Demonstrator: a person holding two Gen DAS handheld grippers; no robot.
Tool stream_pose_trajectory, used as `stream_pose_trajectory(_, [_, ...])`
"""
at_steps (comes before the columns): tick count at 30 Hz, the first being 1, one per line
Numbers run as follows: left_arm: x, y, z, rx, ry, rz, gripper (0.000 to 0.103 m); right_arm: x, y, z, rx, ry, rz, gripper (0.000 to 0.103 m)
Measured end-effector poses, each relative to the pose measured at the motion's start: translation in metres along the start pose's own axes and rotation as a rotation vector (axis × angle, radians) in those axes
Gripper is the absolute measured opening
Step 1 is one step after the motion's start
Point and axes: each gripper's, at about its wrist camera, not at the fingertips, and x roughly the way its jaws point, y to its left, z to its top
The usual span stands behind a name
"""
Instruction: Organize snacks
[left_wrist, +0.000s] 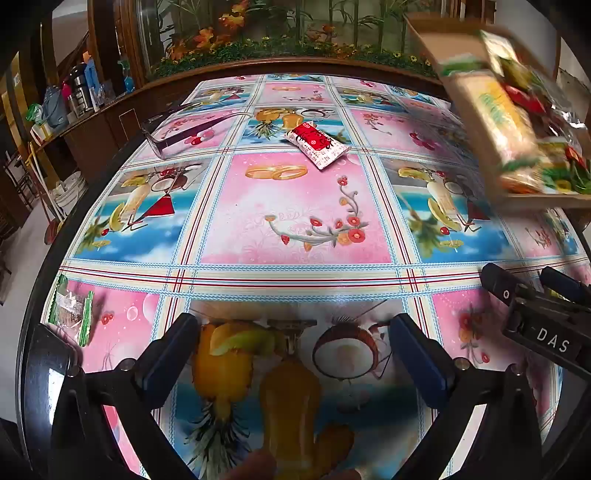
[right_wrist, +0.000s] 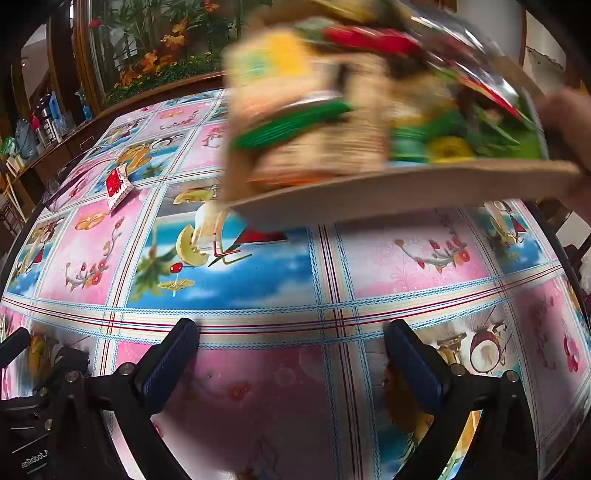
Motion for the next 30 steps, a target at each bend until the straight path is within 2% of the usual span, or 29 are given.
stream_pose_trajectory(30, [0.0006,-0.0002,0.0000,-0.001,-0.001,-0.001,0.103,-0.0047,-0.0046,-0.0046,0.001,0.002,-0.001,0.103])
